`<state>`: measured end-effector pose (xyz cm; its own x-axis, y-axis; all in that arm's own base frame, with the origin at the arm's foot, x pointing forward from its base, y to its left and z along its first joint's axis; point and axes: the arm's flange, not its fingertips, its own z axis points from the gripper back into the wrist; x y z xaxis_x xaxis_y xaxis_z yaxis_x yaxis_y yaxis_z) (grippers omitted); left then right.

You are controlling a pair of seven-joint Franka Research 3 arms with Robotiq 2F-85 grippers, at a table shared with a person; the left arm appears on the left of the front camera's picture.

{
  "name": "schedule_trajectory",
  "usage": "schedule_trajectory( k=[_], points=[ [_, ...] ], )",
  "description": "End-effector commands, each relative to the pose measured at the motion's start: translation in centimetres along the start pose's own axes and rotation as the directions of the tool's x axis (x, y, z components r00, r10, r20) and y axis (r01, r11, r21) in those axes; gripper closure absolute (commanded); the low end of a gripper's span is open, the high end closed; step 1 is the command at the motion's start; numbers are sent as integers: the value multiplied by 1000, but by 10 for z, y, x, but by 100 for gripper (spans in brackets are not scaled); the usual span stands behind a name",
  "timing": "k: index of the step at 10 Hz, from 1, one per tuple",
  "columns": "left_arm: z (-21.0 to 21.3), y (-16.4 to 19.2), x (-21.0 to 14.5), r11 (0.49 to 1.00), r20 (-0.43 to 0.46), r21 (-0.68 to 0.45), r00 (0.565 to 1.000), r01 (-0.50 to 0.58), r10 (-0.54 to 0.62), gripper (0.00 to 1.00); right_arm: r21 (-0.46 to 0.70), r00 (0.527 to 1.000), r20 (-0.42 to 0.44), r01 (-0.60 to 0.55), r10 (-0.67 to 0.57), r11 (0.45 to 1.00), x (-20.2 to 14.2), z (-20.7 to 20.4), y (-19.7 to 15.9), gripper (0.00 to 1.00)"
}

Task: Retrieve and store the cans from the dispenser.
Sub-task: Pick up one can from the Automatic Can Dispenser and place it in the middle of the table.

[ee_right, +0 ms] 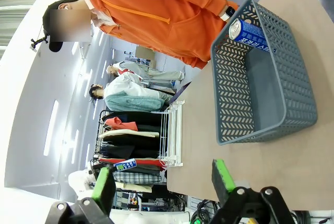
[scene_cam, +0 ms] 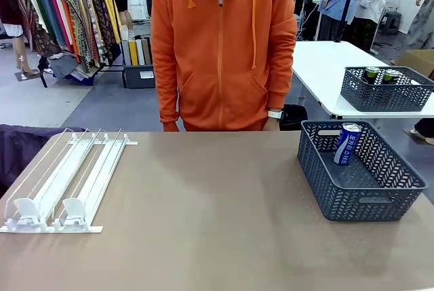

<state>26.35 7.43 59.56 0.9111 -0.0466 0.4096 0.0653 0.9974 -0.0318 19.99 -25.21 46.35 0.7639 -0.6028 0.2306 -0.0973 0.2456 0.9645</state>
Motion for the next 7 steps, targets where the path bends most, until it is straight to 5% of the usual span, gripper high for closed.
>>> schedule_trajectory(
  k=[1, 2, 5, 7],
  points=[
    [-25, 29, -5, 996, 8, -14, 996, -91, 91, 100, 26, 1000, 15, -27, 27, 999, 3, -1, 3, 0],
    [0, 0, 0, 1000, 0, 0, 1000, 0, 0, 100, 26, 1000, 15, -27, 27, 999, 3, -1, 3, 0],
    [-10, 12, -6, 1000, -8, -10, 1000, -29, 29, 100, 26, 1000, 15, -27, 27, 999, 3, -1, 3, 0],
    [-30, -62, 28, 997, -22, -12, 996, 82, -82, 100, 26, 1000, 15, -27, 27, 999, 3, -1, 3, 0]
  ],
)
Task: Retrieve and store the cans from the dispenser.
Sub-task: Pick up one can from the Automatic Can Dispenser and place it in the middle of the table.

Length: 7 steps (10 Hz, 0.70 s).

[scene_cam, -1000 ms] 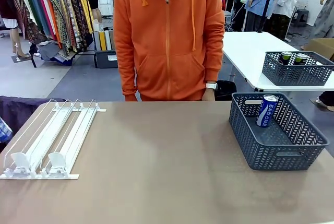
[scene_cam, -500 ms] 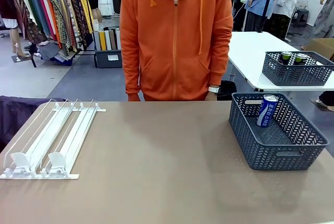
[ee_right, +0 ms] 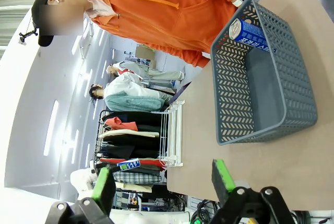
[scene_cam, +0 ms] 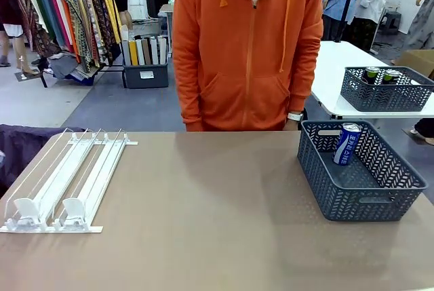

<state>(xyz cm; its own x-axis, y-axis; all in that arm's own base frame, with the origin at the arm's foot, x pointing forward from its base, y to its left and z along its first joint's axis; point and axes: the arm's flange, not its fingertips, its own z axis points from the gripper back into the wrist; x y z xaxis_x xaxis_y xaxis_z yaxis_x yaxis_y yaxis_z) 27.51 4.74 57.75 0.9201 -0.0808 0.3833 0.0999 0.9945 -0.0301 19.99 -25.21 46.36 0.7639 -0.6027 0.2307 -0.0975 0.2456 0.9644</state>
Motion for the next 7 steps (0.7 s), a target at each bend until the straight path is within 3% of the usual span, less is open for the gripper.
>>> schedule_trajectory(
  k=[1, 2, 5, 6, 7],
  points=[
    [-15, -87, 53, 969, 12, -78, 972, 236, -236, 100, 26, 1000, 15, -27, 27, 999, 3, -1, 3, 0],
    [-27, -143, 84, 918, 19, -114, 925, 380, -381, 100, 26, 1000, 15, -27, 27, 999, 3, -1, 3, 0],
    [-99, -312, 137, 785, -65, -217, 794, 580, -605, 100, 26, 1000, 15, -27, 27, 999, 3, -1, 3, 0],
    [-129, -354, 143, 768, -97, -231, 772, 597, -629, 100, 26, 1000, 15, -27, 27, 999, 3, -1, 3, 0],
    [-158, -384, 141, 787, -108, -222, 788, 576, -606, 100, 26, 1000, 15, -27, 27, 999, 3, -1, 3, 0]
  ],
)
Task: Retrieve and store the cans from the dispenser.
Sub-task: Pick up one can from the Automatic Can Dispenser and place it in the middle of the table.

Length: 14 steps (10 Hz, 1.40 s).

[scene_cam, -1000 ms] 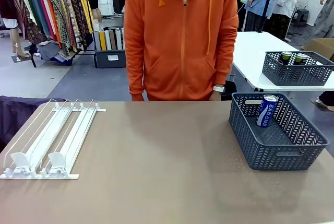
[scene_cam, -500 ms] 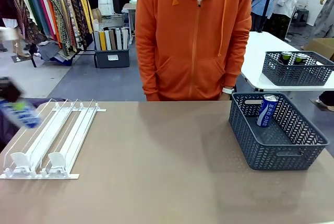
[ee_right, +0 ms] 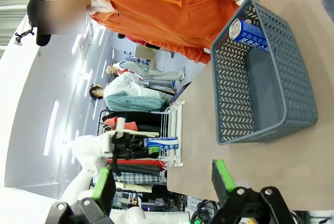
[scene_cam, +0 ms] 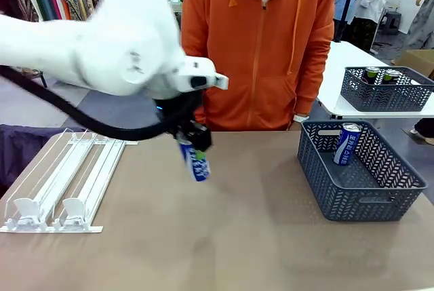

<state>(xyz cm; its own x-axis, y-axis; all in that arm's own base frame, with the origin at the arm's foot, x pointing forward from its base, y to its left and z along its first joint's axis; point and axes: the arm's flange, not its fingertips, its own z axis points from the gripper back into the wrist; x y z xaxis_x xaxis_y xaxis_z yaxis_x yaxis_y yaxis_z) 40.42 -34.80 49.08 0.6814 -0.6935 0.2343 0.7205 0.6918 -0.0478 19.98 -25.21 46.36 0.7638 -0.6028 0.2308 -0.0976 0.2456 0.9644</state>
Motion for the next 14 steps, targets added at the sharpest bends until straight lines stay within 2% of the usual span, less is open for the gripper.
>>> schedule_trajectory(
  k=[1, 3, 6, 10, 13, 14],
  points=[
    [-19, 0, 25, 997, -19, 54, 998, -51, 52, 100, 26, 1000, 15, -27, 27, 999, 3, -1, 3, 0],
    [-53, -15, 20, 995, -30, 71, 997, -70, 72, 100, 26, 1000, 15, -27, 27, 999, 3, -1, 3, 0],
    [-89, -26, 17, 996, -76, 86, 997, -13, 20, 100, 26, 1000, 15, -27, 27, 999, 3, -1, 3, 0],
    [-106, -30, 15, 994, -59, 82, 996, 74, -70, 100, 26, 1000, 15, -27, 27, 999, 3, -1, 3, 0],
    [-116, -28, 16, 994, -86, 75, 994, 75, -69, 100, 26, 1000, 15, -27, 27, 999, 3, -1, 3, 0],
    [-115, -27, 17, 994, -84, 80, 994, 72, -65, 82, 26, 1000, 15, -27, 27, 999, 3, -1, 3, 0]
  ],
)
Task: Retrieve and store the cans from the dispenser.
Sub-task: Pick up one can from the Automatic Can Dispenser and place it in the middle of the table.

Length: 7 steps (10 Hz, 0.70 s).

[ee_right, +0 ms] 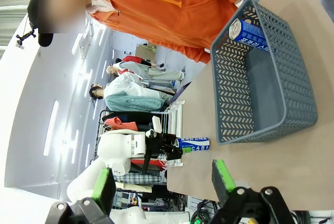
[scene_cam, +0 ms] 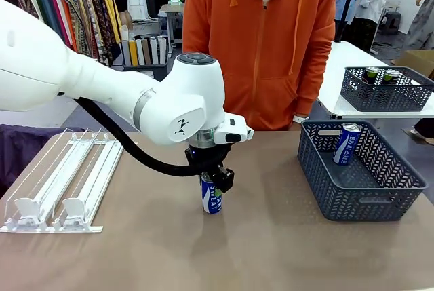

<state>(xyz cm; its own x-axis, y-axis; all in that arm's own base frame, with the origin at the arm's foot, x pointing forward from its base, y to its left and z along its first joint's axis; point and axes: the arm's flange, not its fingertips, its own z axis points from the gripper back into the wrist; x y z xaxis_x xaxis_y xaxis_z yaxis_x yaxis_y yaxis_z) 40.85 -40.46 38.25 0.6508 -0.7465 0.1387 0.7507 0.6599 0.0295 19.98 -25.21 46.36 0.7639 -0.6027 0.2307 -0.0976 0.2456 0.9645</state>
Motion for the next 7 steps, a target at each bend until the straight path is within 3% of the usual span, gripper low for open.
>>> schedule_trajectory(
  k=[1, 2, 4, 6, 7],
  points=[
    [3, 4, 0, 1000, 12, 22, 1000, 8, -8, 25, 26, 1000, 15, -27, 27, 999, 3, -1, 3, 0],
    [4, 4, -1, 1000, 15, 21, 1000, 6, -6, 0, 26, 1000, 15, -27, 27, 999, 3, -1, 3, 0],
    [23, 7, -4, 1000, 44, 19, 999, 6, -6, 0, 26, 1000, 15, -27, 27, 999, 3, -1, 3, 0],
    [111, 30, -40, 1000, 190, -18, 982, -9, 12, 0, 26, 1000, 15, -27, 27, 999, 3, -1, 3, 0],
    [156, 56, -74, 998, 249, -46, 967, -51, 61, 0, 26, 1000, 15, -27, 27, 999, 3, -1, 3, 0]
  ],
)
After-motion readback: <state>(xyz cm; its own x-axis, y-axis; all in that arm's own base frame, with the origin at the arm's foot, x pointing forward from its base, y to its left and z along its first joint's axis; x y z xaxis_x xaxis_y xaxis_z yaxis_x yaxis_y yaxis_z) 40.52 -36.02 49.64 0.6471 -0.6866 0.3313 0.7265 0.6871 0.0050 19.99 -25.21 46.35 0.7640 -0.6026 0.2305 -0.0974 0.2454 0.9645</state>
